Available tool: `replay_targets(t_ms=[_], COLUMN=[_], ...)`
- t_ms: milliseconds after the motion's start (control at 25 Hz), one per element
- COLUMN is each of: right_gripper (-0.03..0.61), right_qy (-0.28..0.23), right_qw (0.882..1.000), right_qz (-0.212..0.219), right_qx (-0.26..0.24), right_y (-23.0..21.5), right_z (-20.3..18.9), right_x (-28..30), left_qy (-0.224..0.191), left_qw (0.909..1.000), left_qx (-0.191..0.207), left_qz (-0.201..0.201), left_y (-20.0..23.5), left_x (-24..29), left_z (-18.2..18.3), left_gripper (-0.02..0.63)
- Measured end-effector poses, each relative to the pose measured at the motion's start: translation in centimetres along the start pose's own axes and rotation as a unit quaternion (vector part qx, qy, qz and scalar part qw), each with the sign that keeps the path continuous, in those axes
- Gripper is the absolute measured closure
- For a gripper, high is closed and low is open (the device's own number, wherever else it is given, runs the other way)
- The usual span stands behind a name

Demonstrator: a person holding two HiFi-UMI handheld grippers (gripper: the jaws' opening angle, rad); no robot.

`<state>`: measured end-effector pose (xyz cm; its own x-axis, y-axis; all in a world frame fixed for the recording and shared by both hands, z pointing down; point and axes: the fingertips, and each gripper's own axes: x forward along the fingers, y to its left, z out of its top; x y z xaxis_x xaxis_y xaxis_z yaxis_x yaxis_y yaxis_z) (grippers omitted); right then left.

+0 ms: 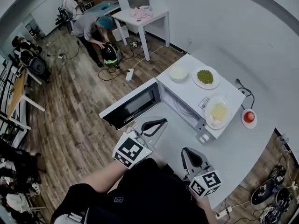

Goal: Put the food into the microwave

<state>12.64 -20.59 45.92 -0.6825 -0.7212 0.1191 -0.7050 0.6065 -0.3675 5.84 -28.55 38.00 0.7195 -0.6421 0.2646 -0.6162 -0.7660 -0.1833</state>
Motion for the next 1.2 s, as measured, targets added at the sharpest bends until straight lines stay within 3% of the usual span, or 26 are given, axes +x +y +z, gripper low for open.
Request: replay_targets(t_ms=[280, 760, 880, 1200], right_gripper=[0.563, 0.563, 0.563, 0.563], right_qy=[0.032, 0.060, 0.058, 0.053], right_qw=[0.999, 0.998, 0.998, 0.997], right_qz=[0.010, -0.021, -0.019, -0.030], right_qx=[-0.002, 0.018, 0.027, 0.043], right_y=[-0.9, -3.5, -3.4, -4.4], right_z=[-0.5, -1.3, -1.4, -2.0], right_x=[2.4, 6.8, 7.5, 7.9], left_qy=[0.015, 0.077, 0.108, 0.140], left_qw=[0.9985, 0.9894, 0.9837, 0.9643], left_qx=[0.052, 0.121, 0.139, 0.223], left_qz=[-0.002, -0.022, -0.037, -0.029], left_y=[3.6, 10.2, 10.9, 12.2], left_x=[5.7, 12.6, 14.3, 17.0], left_z=[-0.6, -3.3, -4.6, -5.4], left_gripper=[0.600, 0.581, 0.489, 0.468])
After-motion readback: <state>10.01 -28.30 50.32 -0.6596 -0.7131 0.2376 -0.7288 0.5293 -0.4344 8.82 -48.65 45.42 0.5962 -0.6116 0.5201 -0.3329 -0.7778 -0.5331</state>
